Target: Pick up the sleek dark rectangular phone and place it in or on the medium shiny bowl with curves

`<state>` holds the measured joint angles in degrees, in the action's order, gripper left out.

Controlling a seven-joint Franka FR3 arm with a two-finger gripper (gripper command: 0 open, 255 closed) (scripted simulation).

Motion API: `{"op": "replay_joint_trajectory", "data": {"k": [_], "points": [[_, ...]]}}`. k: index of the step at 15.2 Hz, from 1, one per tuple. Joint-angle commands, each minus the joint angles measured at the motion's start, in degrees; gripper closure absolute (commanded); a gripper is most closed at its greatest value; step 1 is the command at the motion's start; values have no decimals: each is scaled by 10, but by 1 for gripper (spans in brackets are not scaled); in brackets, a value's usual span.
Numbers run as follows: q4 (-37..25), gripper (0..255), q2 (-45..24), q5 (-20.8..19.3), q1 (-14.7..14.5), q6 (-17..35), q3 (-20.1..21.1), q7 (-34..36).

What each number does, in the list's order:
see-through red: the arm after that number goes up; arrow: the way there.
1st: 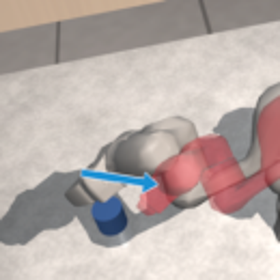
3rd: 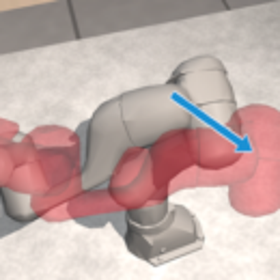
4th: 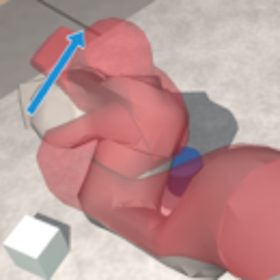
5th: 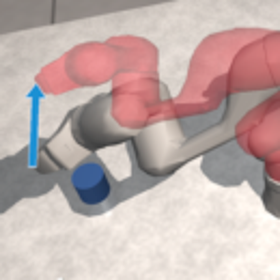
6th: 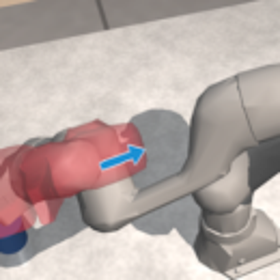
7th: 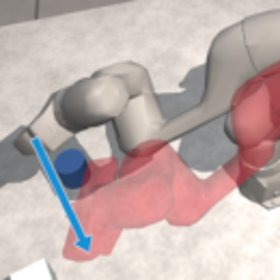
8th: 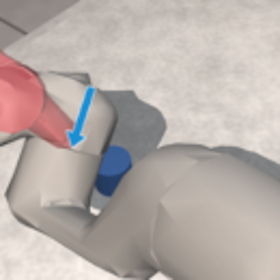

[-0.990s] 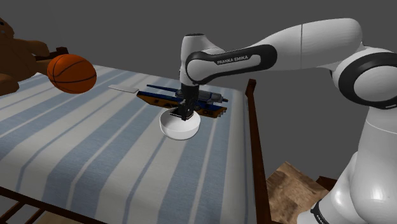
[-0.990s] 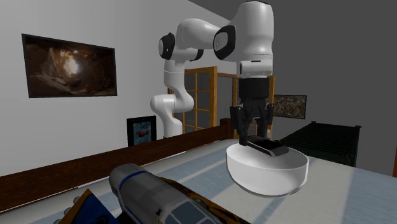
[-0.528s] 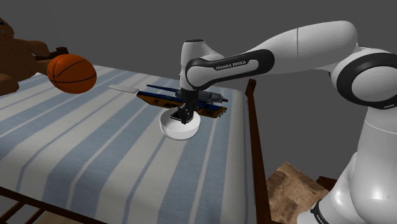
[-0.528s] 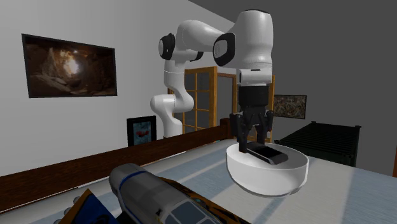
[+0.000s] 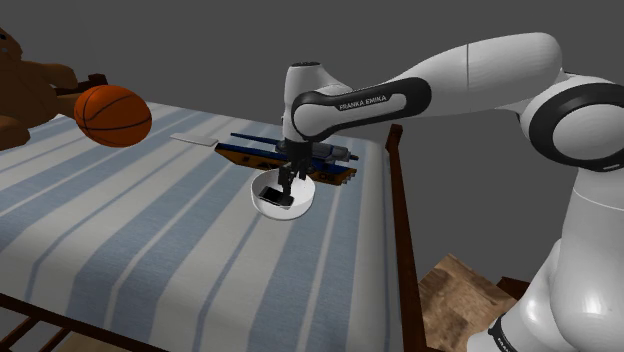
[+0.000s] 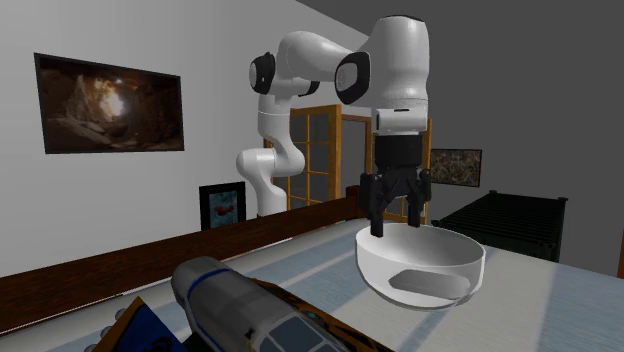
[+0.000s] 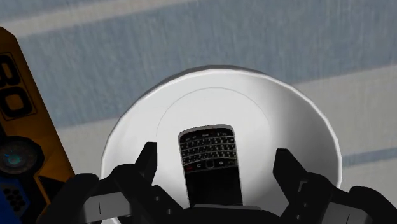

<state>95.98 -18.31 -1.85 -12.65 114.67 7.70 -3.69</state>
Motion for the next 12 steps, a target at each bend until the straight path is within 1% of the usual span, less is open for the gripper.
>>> {"op": "replay_joint_trajectory", "data": {"k": [1, 5, 12], "points": [[0, 0, 0, 0, 0, 0, 0, 0], [-52, 0, 15, 3, 0, -67, 1, -2], [-52, 0, 15, 3, 0, -67, 1, -2]]}}
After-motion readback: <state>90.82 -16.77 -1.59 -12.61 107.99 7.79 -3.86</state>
